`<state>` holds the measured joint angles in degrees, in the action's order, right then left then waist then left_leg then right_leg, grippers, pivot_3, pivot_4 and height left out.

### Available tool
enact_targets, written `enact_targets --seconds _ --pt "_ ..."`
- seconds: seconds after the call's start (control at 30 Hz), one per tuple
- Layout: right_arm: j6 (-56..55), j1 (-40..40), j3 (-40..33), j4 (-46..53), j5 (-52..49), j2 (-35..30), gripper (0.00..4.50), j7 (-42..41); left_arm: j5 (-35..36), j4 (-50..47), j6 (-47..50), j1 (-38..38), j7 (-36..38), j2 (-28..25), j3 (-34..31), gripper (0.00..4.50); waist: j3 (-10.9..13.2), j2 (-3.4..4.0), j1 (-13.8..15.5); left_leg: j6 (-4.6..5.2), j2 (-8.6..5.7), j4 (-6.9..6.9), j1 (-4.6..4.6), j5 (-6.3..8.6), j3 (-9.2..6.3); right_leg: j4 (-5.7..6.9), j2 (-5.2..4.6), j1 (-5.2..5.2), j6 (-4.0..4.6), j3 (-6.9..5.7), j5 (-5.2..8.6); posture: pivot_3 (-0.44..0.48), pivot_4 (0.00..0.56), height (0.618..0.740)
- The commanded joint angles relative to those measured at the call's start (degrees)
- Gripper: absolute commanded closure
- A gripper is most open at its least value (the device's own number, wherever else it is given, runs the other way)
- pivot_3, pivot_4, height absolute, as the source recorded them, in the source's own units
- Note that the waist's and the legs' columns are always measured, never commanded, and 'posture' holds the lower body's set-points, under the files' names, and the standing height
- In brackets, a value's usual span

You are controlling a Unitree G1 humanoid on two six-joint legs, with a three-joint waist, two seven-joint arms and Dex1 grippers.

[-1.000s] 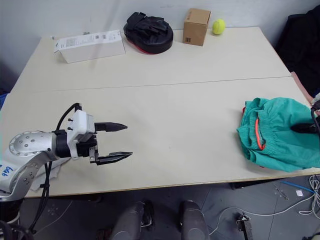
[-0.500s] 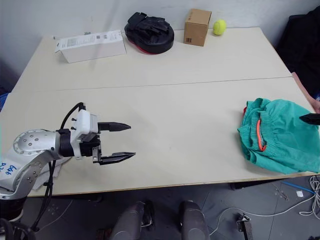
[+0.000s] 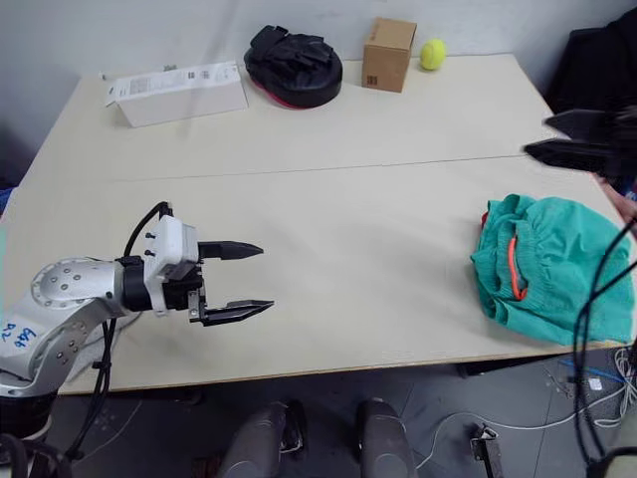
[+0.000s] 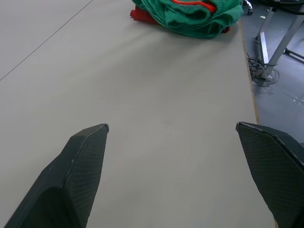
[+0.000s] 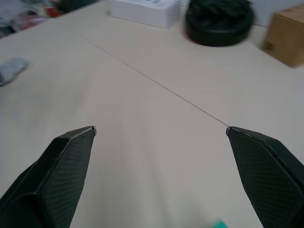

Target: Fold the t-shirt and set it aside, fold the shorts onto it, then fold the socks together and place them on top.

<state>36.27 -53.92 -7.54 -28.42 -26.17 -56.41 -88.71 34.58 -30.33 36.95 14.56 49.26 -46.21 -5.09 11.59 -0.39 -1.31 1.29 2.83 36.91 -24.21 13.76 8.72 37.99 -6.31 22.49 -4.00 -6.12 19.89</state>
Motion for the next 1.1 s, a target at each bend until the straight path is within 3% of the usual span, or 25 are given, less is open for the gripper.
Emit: enact_targets --seconds 0.03,0.17,0.3,0.43,0.57,0.83,1.1 --pt "5.25 10.27 -1.26 24.59 -9.89 5.86 0.02 3.25 1.78 -4.36 1.26 -2.44 -2.28 -0.43 -3.99 0.0 0.0 0.0 0.31 0.0 0.0 0.0 -0.06 0.0 -0.07 -0.03 0.0 0.01 0.0 -0.04 0.0 0.0 0.15 0.74" --pt "-0.31 18.51 2.65 38.71 -10.04 12.44 0.02 6.44 2.81 -9.45 3.86 -9.66 -6.1 -0.38 -9.92 0.0 0.0 0.0 0.76 0.06 -0.06 0.08 -0.08 0.03 -0.11 -0.03 -0.04 -0.04 -0.05 -0.04 -0.02 0.0 0.15 0.74" --pt "-4.29 18.17 4.75 39.23 -9.44 16.31 0.02 8.17 3.11 -15.12 6.66 -19.33 -11.51 1.4 -18.25 0.0 -0.02 -0.08 0.65 0.15 -0.09 0.14 -0.06 0.07 -0.1 -0.12 -0.07 -0.12 -0.07 -0.01 -0.04 0.0 0.15 0.74" --pt "-6.98 17.54 7.41 38.29 -8.94 17.93 0.02 7.18 -1.33 -19.85 7.28 -30.92 -17.68 5.51 -27.0 0.0 -0.07 -0.17 0.7 0.18 -0.11 0.11 0.02 0.08 -0.12 -0.18 -0.11 -0.2 -0.05 0.0 -0.03 0.0 0.15 0.74" --pt "-8.13 17.13 9.09 37.64 -8.83 18.71 0.02 6.93 -6.61 -21.21 6.31 -38.88 -22.67 9.83 -31.69 0.0 -0.09 -0.21 0.65 0.22 -0.1 0.1 0.02 0.14 -0.14 -0.15 -0.11 -0.17 -0.05 -0.03 -0.03 0.0 0.15 0.74" --pt "-9.5 16.74 10.67 36.82 -8.32 18.94 0.02 6.66 -19.7 -21.73 6.87 -45.72 -32.05 13.64 -31.22 0.0 -0.13 -0.29 0.79 0.62 -0.08 0.12 0.01 0.46 -0.14 -0.27 -0.15 -0.19 0.0 -0.02 -0.01 0.0 0.15 0.74" --pt "-9.59 16.95 11.23 37.53 -8.25 18.85 0.02 7.27 -26.62 -16.91 8.97 -43.25 -34.61 12.91 -28.43 0.0 -0.14 -0.3 0.81 0.61 -0.06 0.08 0.0 0.54 -0.13 -0.3 -0.18 -0.15 0.05 -0.02 0.02 0.0 0.15 0.74"
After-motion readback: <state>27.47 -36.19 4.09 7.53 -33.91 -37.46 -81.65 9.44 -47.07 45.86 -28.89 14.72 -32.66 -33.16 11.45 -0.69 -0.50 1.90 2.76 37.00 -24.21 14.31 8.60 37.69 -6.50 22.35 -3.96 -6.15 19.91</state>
